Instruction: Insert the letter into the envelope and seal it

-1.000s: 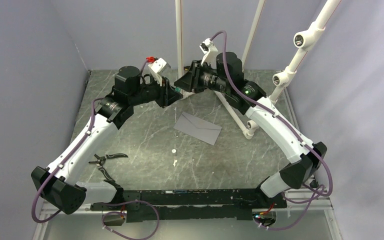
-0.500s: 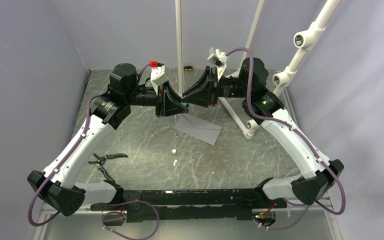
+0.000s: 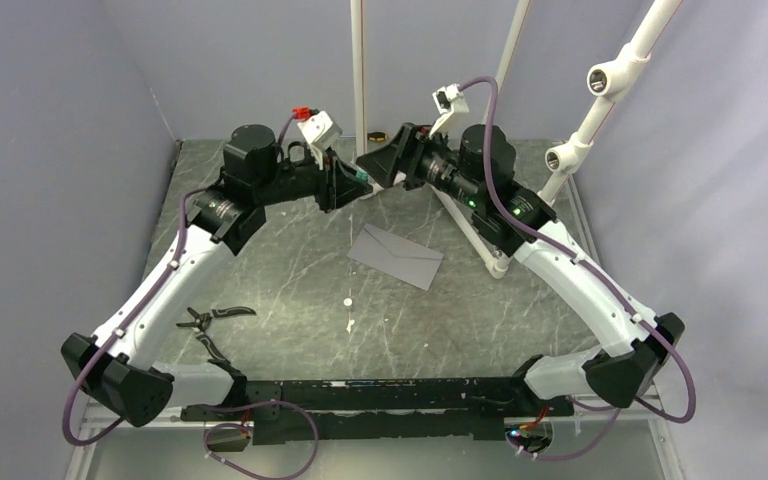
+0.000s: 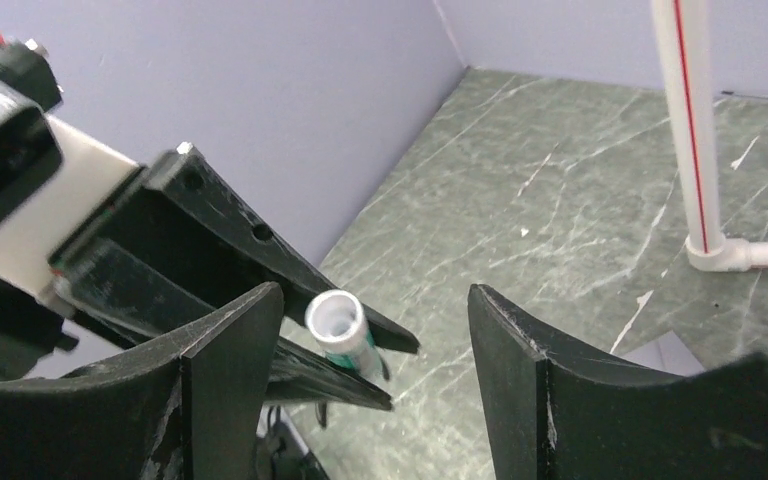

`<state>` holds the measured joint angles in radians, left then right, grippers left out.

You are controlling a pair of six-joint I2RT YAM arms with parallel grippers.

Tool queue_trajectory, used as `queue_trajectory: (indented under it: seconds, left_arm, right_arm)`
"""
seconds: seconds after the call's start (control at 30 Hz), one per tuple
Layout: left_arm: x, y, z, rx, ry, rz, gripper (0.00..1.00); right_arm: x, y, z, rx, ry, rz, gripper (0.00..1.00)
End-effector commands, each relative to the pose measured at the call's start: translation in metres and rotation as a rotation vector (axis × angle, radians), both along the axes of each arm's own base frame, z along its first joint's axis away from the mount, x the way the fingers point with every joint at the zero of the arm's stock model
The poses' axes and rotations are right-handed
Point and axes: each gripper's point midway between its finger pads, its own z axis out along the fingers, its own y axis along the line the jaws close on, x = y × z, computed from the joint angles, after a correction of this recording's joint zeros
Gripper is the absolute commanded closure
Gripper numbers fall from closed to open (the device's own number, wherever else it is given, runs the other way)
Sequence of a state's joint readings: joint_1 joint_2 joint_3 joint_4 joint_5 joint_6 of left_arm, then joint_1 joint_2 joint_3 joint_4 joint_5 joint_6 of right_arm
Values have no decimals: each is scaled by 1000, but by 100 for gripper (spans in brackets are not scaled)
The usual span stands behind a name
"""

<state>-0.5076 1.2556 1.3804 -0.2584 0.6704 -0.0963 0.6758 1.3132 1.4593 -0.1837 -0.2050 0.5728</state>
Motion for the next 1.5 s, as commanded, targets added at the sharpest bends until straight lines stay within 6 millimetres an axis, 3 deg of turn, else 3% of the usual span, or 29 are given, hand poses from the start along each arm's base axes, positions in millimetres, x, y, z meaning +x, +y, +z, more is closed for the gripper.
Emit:
queue_trajectory:
  seconds: [0.0, 0.37, 0.57, 0.67, 0.83, 0.9, 0.97, 1.13, 1.2, 1.3, 1.47]
  left_arm:
    - [22, 4, 6, 9, 18, 109, 98]
    - [30, 8, 7, -8, 37, 169, 98]
    - [31, 9, 7, -10, 35, 185, 98]
    - [29, 10, 11, -23, 23, 179, 98]
    - [25, 10, 15, -34, 12, 171, 98]
    - [25, 10, 15, -34, 12, 171, 98]
    - [23, 10, 15, -34, 9, 164, 98]
    - [16, 10, 15, -29, 10, 139, 98]
    - [8, 9, 16, -23, 0, 98, 98]
    - [-16, 4, 20, -14, -31, -30, 98]
    - [-73, -1, 35, -41, -90, -330, 98]
  right_arm:
    - [22, 0, 25, 31, 0, -135, 28]
    - [29, 14, 14, -22, 67, -134, 39]
    - [25, 18, 13, -16, 77, -102, 67]
    - [21, 22, 13, -16, 80, -73, 67]
    - [19, 27, 10, -22, 97, -42, 51]
    - [19, 28, 9, -24, 101, -37, 50]
    - [19, 29, 9, -22, 99, -35, 58]
    - [16, 28, 16, -12, 52, -16, 98]
    - [13, 27, 21, -16, -13, 16, 100]
    - [-8, 22, 31, -7, -184, 190, 100]
    - [-80, 7, 54, 56, -525, 576, 100]
